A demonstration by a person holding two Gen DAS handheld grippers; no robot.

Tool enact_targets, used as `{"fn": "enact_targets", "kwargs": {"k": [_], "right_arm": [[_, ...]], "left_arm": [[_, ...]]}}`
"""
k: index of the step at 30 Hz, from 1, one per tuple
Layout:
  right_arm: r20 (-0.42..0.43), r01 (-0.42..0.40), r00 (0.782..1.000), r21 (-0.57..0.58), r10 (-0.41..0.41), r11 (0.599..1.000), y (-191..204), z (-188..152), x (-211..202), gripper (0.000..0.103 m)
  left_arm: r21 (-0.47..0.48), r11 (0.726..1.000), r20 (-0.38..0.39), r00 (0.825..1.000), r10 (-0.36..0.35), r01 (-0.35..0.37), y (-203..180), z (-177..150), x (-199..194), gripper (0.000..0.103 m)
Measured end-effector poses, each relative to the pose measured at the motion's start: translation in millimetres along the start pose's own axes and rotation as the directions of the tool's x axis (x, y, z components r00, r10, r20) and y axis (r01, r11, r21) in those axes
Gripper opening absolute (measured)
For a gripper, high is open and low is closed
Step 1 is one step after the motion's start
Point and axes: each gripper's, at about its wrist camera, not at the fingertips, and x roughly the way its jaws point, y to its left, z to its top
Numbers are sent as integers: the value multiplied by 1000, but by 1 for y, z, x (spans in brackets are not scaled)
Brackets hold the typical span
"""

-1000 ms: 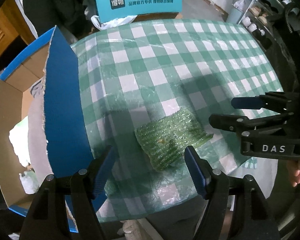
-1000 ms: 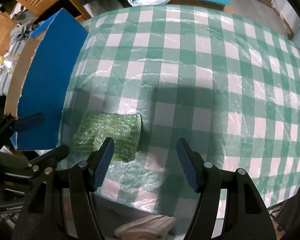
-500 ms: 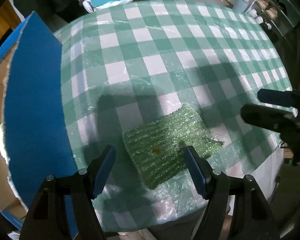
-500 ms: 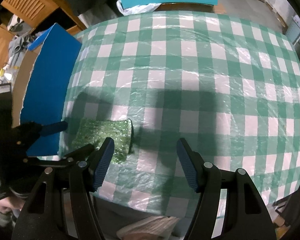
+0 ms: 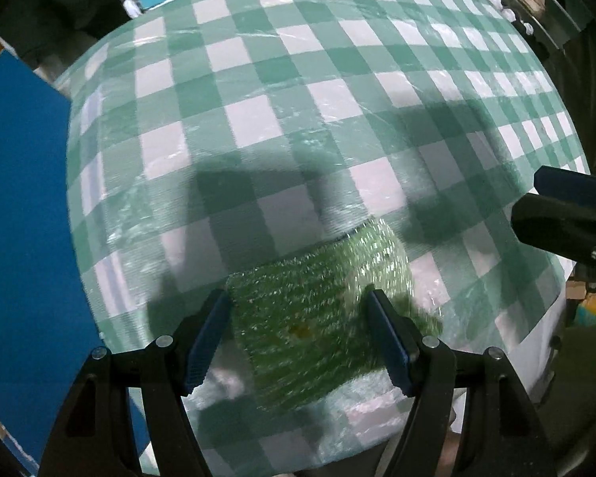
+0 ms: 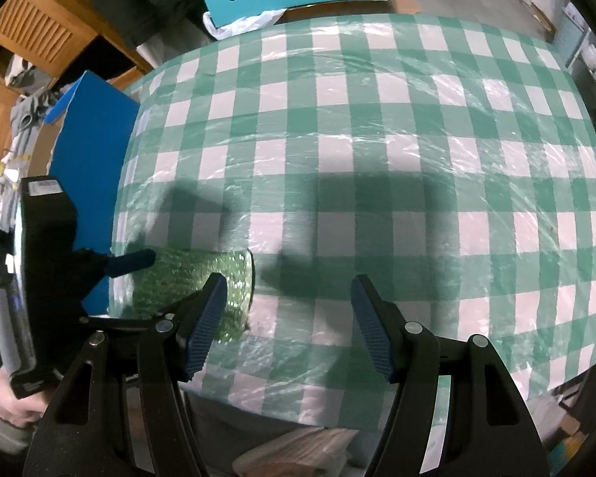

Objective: Organize soft objects
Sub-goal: 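Lower the right tool onto the green mesh scrub pad and close it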

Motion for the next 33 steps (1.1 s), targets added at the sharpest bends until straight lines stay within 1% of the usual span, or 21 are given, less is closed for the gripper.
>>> {"fn": "enact_targets", "kwargs": {"k": [4, 5, 7, 8, 12, 15, 18, 23, 26, 28, 31, 33], "right_arm": [[8, -3, 1000, 17, 3, 1000, -8, -2, -3, 66], [9, -3, 1000, 22, 3, 1000, -10, -3, -4, 66], [10, -3, 1000, 30, 3, 1000, -14, -4, -6, 66], [10, -2, 1000, 34, 2, 999, -16, -5, -6, 66], [15, 1, 1000, 53, -1, 999, -24, -6, -10, 66], [21, 2, 1000, 61, -3, 998, -27, -6, -12, 66], [20, 4, 1000, 58, -5, 998, -28, -6, -11, 66], [7, -6, 1000, -9, 6, 1000, -8, -8, -2, 66], [-4, -15, 1000, -75, 15, 997, 11, -11, 8, 67], [-13, -17, 1000, -125, 16, 992, 23, -13, 16, 69], [-31, -19, 999, -187, 14, 982, 38, -16, 29, 70], [-40, -21, 999, -209, 13, 978, 43, -18, 35, 70]], "left_arm": [[22, 1000, -3, 1000, -17, 17, -13, 7, 7, 73], [27, 999, -5, 1000, -20, 20, -16, 9, 9, 74], [40, 999, 4, 1000, -19, 19, -23, 12, 11, 75], [44, 999, 4, 1000, -29, 29, -26, 14, 11, 75], [44, 998, 45, 998, -48, 46, -36, 26, 0, 75], [34, 998, 78, 996, -51, 49, -31, 33, -13, 75], [-1, 999, 105, 993, -48, 49, -19, 34, -26, 75], [-75, 996, 127, 991, -31, 41, 16, 27, -40, 75], [-98, 995, 125, 992, -22, 34, 27, 18, -47, 75], [-104, 994, 125, 992, -15, 28, 34, 7, -45, 75], [-111, 994, 123, 992, -10, 24, 37, 3, -43, 75], [-114, 993, 125, 992, -9, 23, 39, 0, -44, 75]]}}
